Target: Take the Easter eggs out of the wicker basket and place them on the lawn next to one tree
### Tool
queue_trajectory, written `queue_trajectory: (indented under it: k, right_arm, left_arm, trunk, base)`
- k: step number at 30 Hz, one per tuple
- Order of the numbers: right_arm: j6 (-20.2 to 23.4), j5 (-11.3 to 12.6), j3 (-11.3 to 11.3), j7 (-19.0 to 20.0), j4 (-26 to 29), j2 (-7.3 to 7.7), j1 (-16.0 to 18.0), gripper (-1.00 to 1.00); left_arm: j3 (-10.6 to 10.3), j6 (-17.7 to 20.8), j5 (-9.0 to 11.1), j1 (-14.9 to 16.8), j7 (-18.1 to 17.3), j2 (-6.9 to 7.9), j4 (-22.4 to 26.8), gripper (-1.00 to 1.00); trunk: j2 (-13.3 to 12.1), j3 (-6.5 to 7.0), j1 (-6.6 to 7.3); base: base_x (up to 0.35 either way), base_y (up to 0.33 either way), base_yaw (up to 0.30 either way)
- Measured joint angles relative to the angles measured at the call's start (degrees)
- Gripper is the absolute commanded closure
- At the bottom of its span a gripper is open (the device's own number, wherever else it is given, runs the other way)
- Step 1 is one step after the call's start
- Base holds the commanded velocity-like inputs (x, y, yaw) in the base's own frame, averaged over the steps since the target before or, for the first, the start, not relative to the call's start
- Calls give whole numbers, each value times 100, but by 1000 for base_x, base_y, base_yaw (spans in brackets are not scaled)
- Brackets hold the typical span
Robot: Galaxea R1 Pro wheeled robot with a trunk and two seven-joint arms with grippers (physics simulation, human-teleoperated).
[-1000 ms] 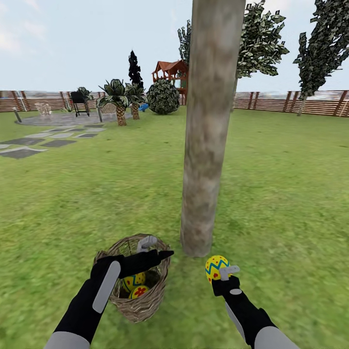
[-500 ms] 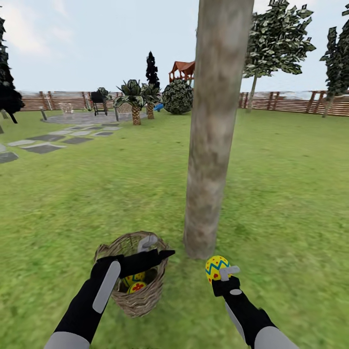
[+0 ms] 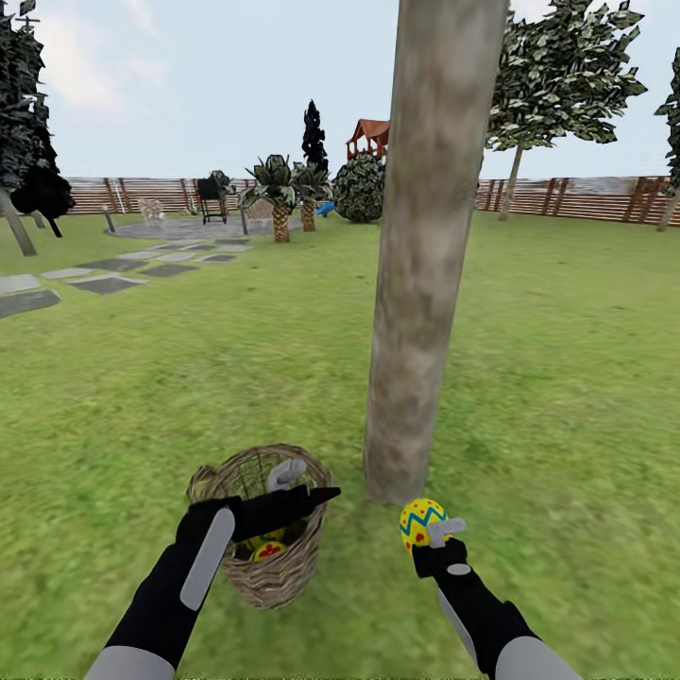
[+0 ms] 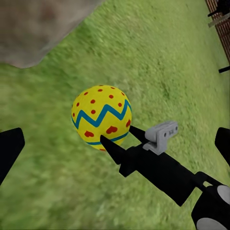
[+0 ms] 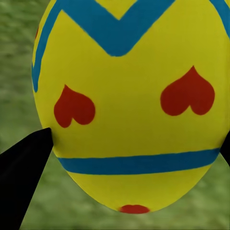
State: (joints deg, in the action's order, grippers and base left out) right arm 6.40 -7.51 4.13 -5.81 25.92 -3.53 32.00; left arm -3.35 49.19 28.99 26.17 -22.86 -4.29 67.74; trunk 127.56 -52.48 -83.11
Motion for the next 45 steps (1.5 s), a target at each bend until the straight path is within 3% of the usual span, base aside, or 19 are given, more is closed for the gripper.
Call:
queue_trajectory:
  k: [3,6,8,9,10,12,13,14,17,21,25,28,30,39,45]
  right_arm:
    - [-16,-4,5,0,-1,0,1,100]
    - [-33,1,32,-2,-9,-3,1,100]
    - [-34,-34,36,-7,-15,-60,3,100]
    - [-34,-55,39,-8,-17,-71,4,100]
    - [-34,-65,40,-8,-18,-75,3,100]
    - [-30,-75,40,-8,-19,-79,2,100]
    - [-28,-76,41,-8,-19,-79,3,100]
    - [-28,-76,41,-8,-21,-79,4,100]
    - [-32,-96,41,-8,-27,-75,6,100]
    - [-34,-111,41,-14,-20,-174,14,100]
    - [-33,-120,37,-16,-19,-176,16,100]
    - [-33,-124,32,-16,-13,-168,16,100]
    - [-33,-117,32,-17,-11,-168,16,100]
    - [-33,-115,32,-17,-11,-167,16,100]
    - [-33,-115,32,-17,-16,-167,16,100]
  left_arm:
    - [9,9,7,1,14,-2,93,-100]
    - [15,101,17,5,35,2,675,-100]
    - [15,112,23,21,26,-20,772,-100]
    - [13,115,107,92,17,-39,783,-100]
    - [13,115,264,171,10,-45,788,-100]
    - [-2,120,1091,375,-53,-46,781,-100]
    - [-97,123,1515,438,-171,-43,774,-100]
    - [-330,126,1836,464,-340,-27,782,-100]
    - [-658,124,2166,481,-615,-42,820,-100]
    - [-698,122,2194,482,-625,-69,812,-100]
    - [-695,237,2213,482,-640,-50,821,-100]
    - [-697,315,2549,482,-633,-35,820,-100]
    - [-699,322,2662,482,-629,-19,820,-100]
    - [-699,332,2697,482,-633,-8,820,-100]
    - [-700,333,2696,482,-636,-14,820,-100]
  trunk:
    - [120,-54,-66]
    - [241,-107,-132]
    - [321,-144,-176]
    - [361,-161,-198]
    - [401,-179,-220]
    - [481,-215,-263]
    - [522,-233,-285]
    - [562,-251,-307]
    - [682,-305,-373]
    - [842,-377,-461]
    - [1003,-449,-549]
    - [1123,-503,-615]
    - [1203,-539,-659]
    - [1564,-700,-857]
    - [1573,-833,-873]
  base:
    - [0,0,0]
    - [0,0,0]
    - [0,0,0]
    - [0,0,0]
    - [0,0,0]
    - [0,0,0]
    - [0,0,0]
    - [0,0,0]
    - [0,0,0]
    - [0,0,0]
    - [0,0,0]
    - [0,0,0]
    - [0,0,0]
    - [0,0,0]
    - [0,0,0]
